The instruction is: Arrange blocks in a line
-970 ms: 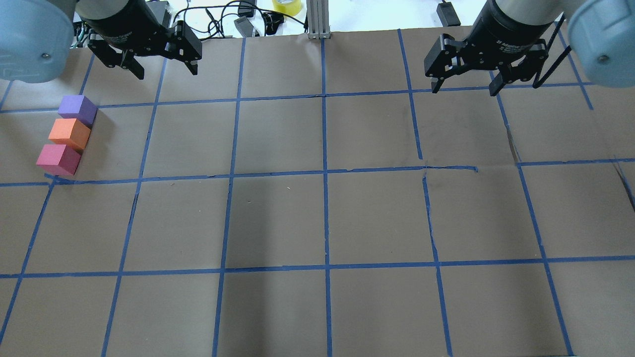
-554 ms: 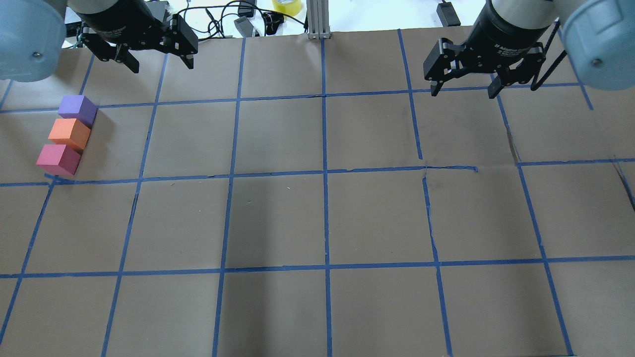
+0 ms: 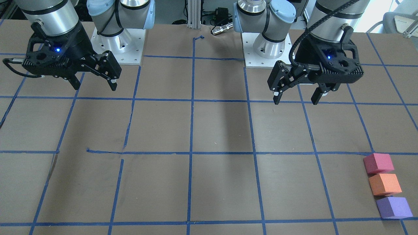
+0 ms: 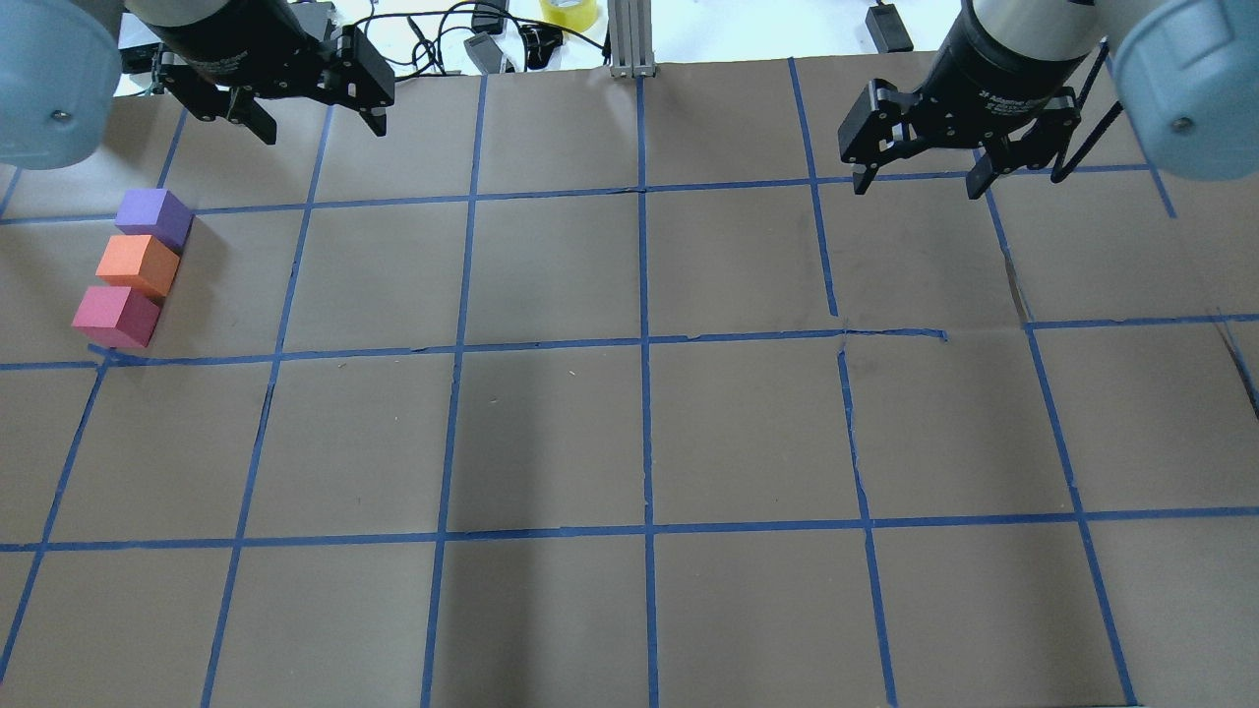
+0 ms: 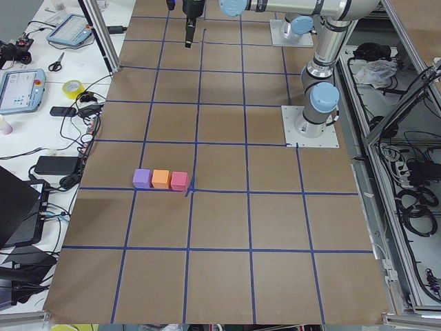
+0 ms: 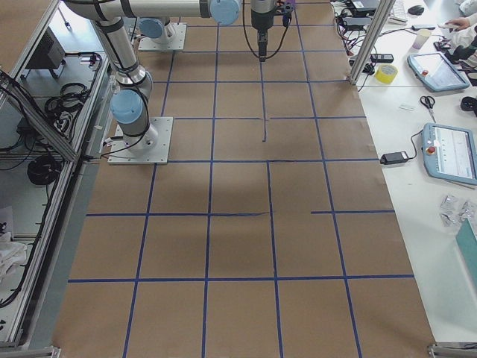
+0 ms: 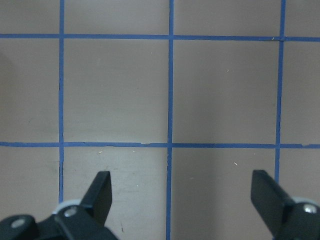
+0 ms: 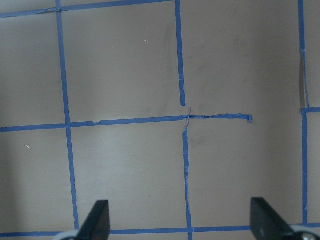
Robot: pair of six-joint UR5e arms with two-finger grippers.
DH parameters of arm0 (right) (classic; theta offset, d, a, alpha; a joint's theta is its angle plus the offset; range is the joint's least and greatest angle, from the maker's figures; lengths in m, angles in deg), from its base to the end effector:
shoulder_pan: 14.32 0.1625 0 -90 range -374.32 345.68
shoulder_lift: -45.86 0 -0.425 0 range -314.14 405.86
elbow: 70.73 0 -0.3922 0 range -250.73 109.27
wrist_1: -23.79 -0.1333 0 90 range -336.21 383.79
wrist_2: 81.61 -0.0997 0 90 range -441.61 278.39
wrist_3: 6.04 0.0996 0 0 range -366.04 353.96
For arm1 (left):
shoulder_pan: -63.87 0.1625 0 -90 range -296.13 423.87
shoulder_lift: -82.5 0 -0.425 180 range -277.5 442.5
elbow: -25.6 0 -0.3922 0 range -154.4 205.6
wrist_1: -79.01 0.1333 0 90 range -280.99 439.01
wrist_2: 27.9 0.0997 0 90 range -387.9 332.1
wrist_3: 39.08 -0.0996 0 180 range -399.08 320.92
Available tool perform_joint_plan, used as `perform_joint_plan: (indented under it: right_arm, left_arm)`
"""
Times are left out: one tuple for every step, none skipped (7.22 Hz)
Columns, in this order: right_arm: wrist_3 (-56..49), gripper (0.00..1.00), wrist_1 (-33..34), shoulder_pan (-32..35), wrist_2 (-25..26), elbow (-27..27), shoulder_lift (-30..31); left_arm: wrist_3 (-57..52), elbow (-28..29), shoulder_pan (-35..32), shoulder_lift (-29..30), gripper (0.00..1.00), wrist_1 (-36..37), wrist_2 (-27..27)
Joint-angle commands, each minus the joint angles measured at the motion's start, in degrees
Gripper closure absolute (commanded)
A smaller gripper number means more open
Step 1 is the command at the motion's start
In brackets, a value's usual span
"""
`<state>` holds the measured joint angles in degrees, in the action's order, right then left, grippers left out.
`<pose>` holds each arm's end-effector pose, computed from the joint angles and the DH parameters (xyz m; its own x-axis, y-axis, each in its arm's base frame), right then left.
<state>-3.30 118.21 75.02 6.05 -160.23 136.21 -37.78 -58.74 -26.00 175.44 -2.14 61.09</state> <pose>0.1316 -0.4995 0.5034 -0.9975 0.0553 -0.0450 0.0592 0.9942 -0.0898 -0.1339 -0.5315 0.5280 -0.9995 -0.0210 0.0218 -0.0249 0.9795 -0.2001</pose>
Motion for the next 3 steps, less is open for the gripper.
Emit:
perform_joint_plan:
  right_arm:
    - [0.7, 0.0, 0.9, 0.2, 2.9, -0.1, -0.9]
    - [0.1, 0.0, 0.0, 0.4, 2.4, 0.6, -0.6]
    - [0.1, 0.0, -0.5, 0.7, 2.3, 0.6, 0.2]
  left_arm:
    - [-0.1, 0.1, -0.1, -0.2, 0.0, -3.4, -1.8]
    - [-0.2, -0.1, -0.1, -0.6, 0.0, -3.6, -1.7]
    - [-0.1, -0.3, -0.1, -1.0, 0.0, -3.6, -1.5]
